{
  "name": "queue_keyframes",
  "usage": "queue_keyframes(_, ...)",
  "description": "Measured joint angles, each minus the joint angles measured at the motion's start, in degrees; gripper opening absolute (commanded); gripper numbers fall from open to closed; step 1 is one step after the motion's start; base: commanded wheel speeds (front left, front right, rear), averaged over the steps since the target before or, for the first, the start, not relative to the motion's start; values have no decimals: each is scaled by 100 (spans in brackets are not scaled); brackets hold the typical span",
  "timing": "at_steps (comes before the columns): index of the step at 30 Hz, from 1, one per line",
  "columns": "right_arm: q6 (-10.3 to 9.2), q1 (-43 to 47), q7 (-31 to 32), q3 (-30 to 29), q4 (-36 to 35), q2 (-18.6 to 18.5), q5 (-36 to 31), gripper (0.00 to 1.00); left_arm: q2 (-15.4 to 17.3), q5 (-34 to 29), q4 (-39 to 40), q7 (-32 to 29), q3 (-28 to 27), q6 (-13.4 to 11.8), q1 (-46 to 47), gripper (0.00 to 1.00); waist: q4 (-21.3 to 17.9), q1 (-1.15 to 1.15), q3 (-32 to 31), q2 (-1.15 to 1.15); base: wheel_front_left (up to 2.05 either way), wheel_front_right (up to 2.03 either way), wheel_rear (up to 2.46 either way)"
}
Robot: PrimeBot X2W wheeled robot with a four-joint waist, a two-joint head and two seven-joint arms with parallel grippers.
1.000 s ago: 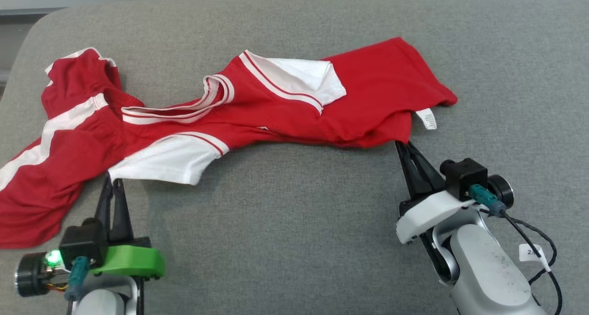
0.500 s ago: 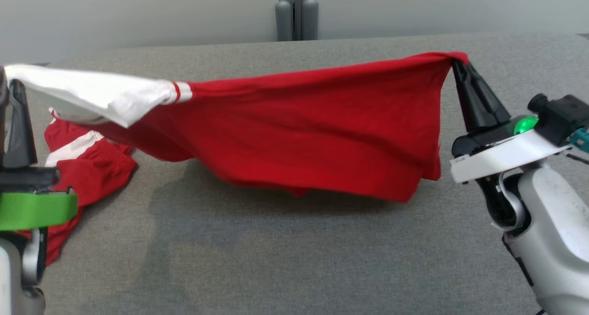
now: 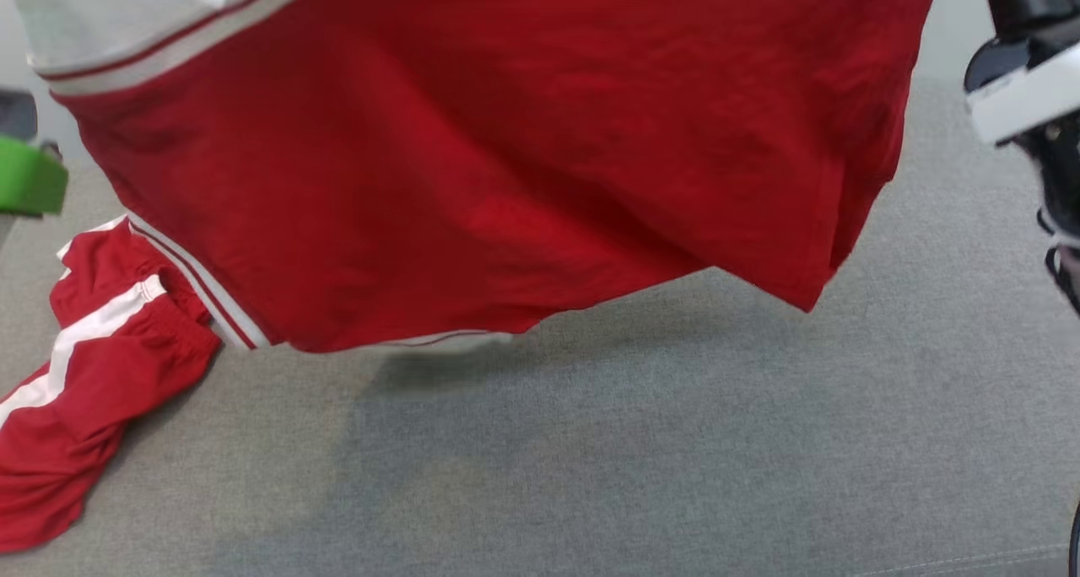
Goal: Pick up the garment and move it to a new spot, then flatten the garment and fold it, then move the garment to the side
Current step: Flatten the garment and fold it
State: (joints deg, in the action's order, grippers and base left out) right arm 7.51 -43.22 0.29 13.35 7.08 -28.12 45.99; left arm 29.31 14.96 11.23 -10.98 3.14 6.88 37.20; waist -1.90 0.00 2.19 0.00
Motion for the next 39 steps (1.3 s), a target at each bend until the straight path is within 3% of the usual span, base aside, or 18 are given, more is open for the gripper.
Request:
queue_keyframes(3,0,-372,987,-179,530,160,612,0,-26,600,-375,-633,189,24,518,0,-33,0,113,0,0,0,0)
queue_keyframes(5,-2,-669,2064,-266,1070,320,1150,0,-103,1040,-705,-1106,343,43,939,0,-43,0,232,0,0,0,0)
queue_keyframes(7,-2,-1000,2848,-285,1516,322,1244,0,-133,1291,-970,-1382,480,49,1393,0,-43,0,372,0,0,0,0)
queue_keyframes(9,-2,-1423,3142,-352,1844,248,1042,0,-149,1368,-1215,-1493,617,51,1876,0,-36,0,536,0,0,0,0)
queue_keyframes(14,-3,-2794,2655,-682,2297,480,289,0,-194,1304,-1871,-1140,1217,59,3141,0,1,0,1088,0,0,0,0)
queue_keyframes(19,-3,-3959,1640,-724,2493,614,-563,0,-339,564,-2666,431,1466,65,4662,0,40,1,1726,0,0,0,0)
queue_keyframes(25,-3,-4810,179,-176,2604,447,-1462,0,-882,189,-3651,2243,1628,49,5616,0,110,1,2621,0,0,0,0)
queue_keyframes(29,-3,-4741,-162,352,2692,372,-1249,0,-1059,287,-3901,2528,1716,51,5327,0,188,2,3112,0,0,0,0)
queue_keyframes(34,-2,-3866,-169,1125,2622,25,-425,0,-1014,621,-3646,2580,1911,53,4053,0,338,3,3548,0,0,0,0)
queue_keyframes(39,-1,-2581,142,1662,2013,-651,712,0,-557,1066,-2804,2602,2052,60,2265,0,452,2,3516,0,0,0,0)
